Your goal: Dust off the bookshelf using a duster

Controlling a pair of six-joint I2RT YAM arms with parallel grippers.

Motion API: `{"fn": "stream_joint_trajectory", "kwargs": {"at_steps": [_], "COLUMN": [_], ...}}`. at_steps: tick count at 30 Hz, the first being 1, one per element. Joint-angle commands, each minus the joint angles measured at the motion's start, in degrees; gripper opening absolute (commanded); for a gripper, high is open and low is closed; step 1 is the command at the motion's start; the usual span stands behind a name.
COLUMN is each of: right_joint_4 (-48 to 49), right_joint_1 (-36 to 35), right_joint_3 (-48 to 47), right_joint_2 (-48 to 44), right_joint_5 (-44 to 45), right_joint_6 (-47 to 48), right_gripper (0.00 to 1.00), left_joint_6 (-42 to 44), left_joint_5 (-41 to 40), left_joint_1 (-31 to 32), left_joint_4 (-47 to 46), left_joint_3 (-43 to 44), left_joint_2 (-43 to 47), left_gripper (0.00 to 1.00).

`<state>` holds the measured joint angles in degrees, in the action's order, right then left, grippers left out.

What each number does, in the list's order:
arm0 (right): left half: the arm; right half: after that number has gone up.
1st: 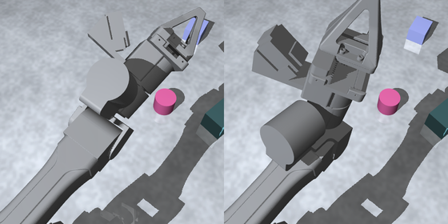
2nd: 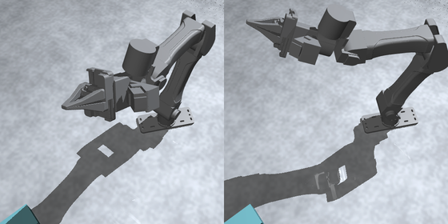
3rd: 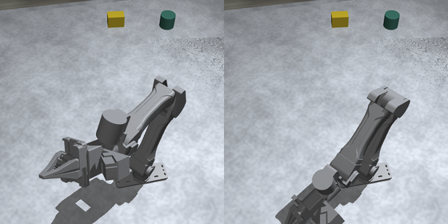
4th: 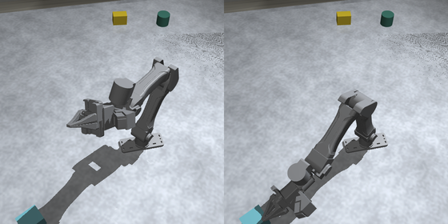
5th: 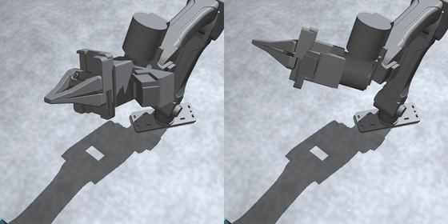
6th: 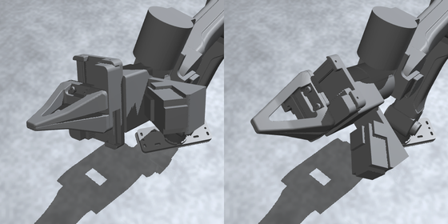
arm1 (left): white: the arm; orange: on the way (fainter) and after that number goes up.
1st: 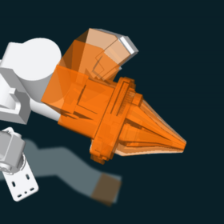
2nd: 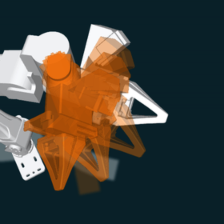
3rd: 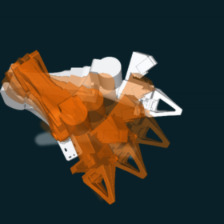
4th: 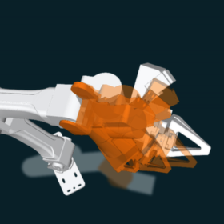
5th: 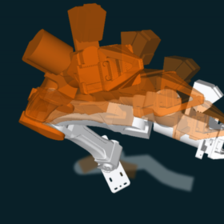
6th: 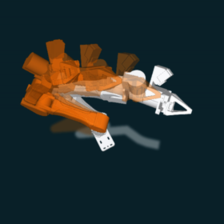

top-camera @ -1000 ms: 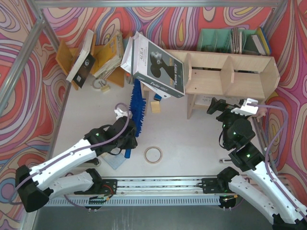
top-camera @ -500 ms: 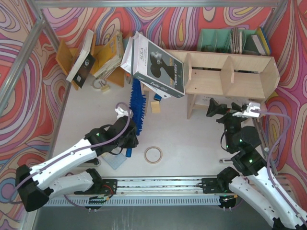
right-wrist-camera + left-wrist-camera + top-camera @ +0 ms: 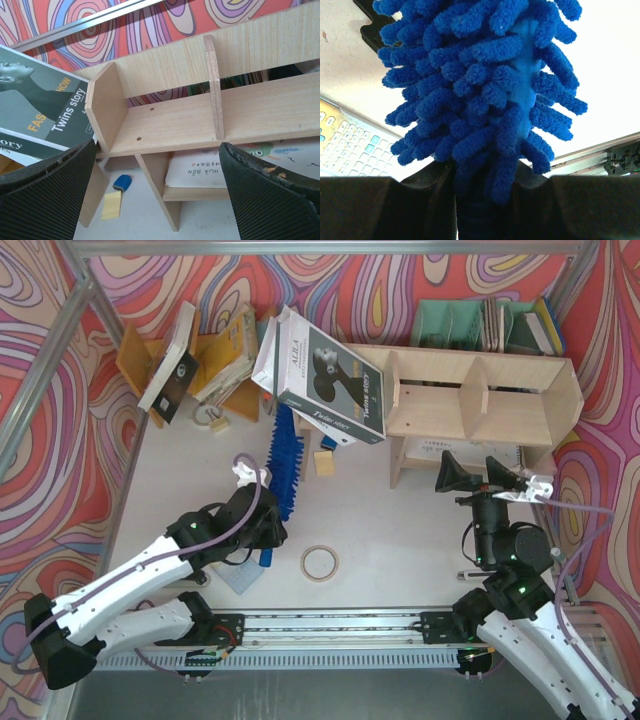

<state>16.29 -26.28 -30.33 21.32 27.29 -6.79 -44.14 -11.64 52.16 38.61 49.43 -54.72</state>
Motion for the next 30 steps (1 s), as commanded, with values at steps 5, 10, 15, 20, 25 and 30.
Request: {"fn": "stream_joint_trajectory", "kwargs": {"at_steps": [5,10,15,20,25,30], "right_joint_4": [9.69,10.28,10.38,10.14,9.51,9.11], "right_joint_1": [-0.06,-0.1,-0.08,-0.08,-0.08,-0.09], "right_joint_3": [4.28,4.7,4.97,4.95,4.5,4.31], "right_joint_2": [-4.38,-4.57,-5.31,-4.98,-5.06,-5.0], "right_joint_5": [1.16,1.19,1.39,1.28,1.21,1.25], "right_joint_6": [2.72,2.9,2.92,2.74,2.61,2.56], "right_gripper": [0.99,0.99,0.99,0.99,0.99,0.99], "left_joint_6": [2.08,2.47,4.09,4.74,2.43,0.77], "left_joint_5": [2.0,5.44,3.35,2.82,5.08,8.15], "left_joint_1": [0.77,0.66,0.63,0.61,0.59,0.73], "left_joint_4": [-6.79,-5.57,-4.6,-5.01,-7.05,-8.66], "left_joint_3": [-3.26,-0.89,0.86,1.18,-2.67,-5.12], "left_joint_2": [-1.73,-8.26,-6.32,-1.82,-5.16,-9.66], "left_gripper": [0.0,0.0,0.0,0.0,0.0,0.0]}}
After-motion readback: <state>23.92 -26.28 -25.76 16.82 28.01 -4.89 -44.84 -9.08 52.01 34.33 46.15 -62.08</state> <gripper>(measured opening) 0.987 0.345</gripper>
